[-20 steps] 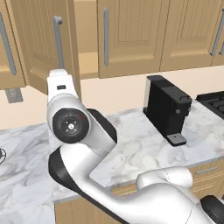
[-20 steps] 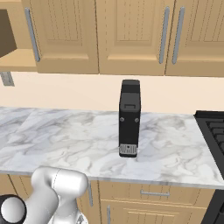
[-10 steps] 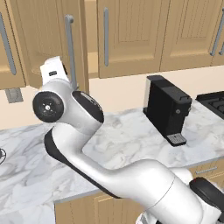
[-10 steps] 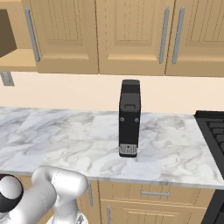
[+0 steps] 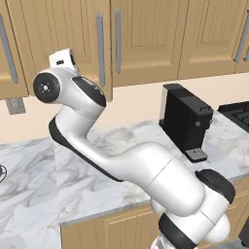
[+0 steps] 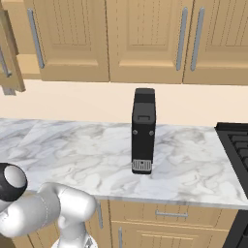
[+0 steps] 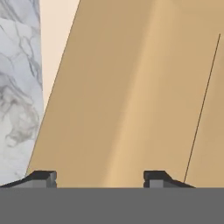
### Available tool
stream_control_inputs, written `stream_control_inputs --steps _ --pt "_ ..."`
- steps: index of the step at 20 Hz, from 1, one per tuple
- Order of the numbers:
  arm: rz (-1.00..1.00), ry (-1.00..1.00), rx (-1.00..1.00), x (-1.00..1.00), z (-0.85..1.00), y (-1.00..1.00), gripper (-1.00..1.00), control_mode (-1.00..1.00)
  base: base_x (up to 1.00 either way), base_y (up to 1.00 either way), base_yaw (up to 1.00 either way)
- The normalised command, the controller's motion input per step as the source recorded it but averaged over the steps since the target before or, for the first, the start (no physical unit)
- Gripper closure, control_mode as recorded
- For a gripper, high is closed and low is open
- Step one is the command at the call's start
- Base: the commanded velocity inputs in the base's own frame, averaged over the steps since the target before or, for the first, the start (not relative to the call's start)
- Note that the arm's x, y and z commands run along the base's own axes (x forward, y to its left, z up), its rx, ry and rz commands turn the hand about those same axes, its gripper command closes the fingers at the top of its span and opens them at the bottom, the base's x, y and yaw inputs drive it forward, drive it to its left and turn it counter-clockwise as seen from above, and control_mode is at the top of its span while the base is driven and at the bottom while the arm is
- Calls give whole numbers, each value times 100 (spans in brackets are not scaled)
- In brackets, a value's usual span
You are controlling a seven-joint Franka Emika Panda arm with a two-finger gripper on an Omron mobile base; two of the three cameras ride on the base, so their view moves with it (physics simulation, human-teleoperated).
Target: Close all open cabinet doors.
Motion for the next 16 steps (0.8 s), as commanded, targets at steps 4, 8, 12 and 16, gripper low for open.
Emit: stream_control_inputs --steps 4,8,12,16 --pt "-2 0 -4 100 -9 -13 -100 -100 0 0 0" --pt "0 0 -4 98 -10 -14 -100 -100 0 0 0" --pt "0 0 -2 87 -10 -11 -100 -100 0 0 0" --pt "-3 1 -1 46 -14 0 -100 -100 0 0 0"
